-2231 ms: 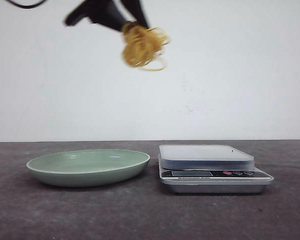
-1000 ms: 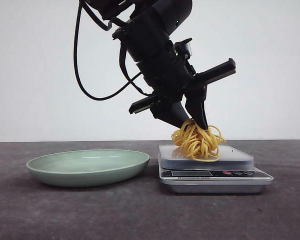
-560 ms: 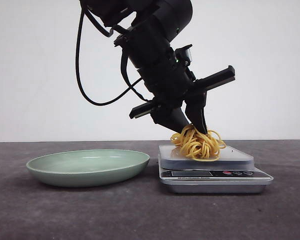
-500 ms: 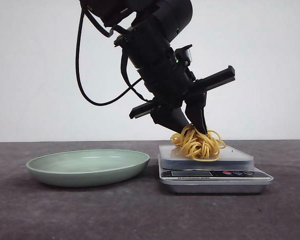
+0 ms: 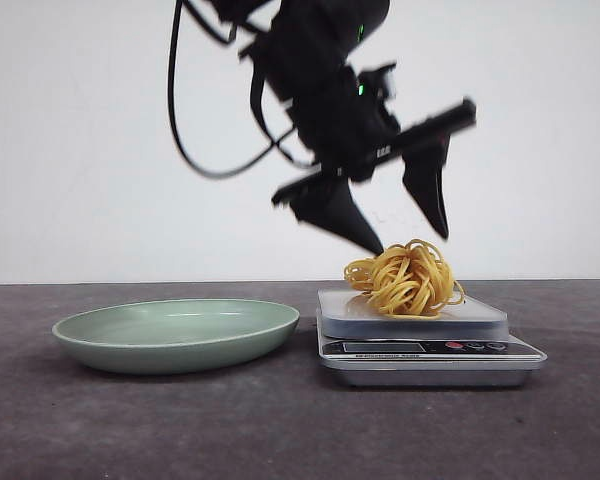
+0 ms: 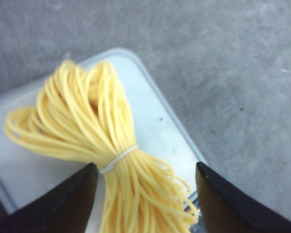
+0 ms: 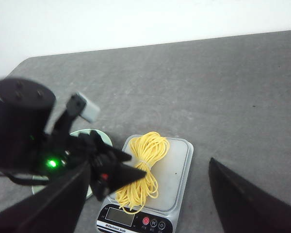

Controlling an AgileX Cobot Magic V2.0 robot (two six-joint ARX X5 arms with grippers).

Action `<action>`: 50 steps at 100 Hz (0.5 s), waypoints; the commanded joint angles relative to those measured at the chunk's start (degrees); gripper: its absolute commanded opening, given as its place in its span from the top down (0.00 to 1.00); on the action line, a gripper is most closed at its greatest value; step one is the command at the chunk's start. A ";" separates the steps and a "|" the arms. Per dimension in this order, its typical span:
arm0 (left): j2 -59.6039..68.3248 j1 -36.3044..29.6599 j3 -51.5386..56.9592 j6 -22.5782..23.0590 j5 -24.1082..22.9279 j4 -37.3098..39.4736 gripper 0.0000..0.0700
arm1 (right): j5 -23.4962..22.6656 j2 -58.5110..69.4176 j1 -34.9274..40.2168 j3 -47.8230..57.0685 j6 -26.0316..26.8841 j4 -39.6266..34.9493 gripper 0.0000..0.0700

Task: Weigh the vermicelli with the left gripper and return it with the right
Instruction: 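Raise the left gripper away from the scale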

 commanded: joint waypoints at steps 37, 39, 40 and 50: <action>-30.60 1.81 8.98 10.93 -13.55 -15.30 0.44 | -0.17 0.13 0.20 1.14 -1.14 0.50 0.30; -32.48 1.81 8.98 10.95 -13.92 -15.82 0.44 | -0.17 0.13 0.20 1.14 -1.16 0.50 0.30; -33.44 1.81 8.98 10.95 -14.05 -16.11 0.44 | -0.17 0.13 0.20 1.14 -1.16 0.50 0.30; -42.75 1.81 8.98 10.95 -14.99 -19.15 0.44 | -0.15 0.11 0.20 1.14 -1.29 0.39 0.30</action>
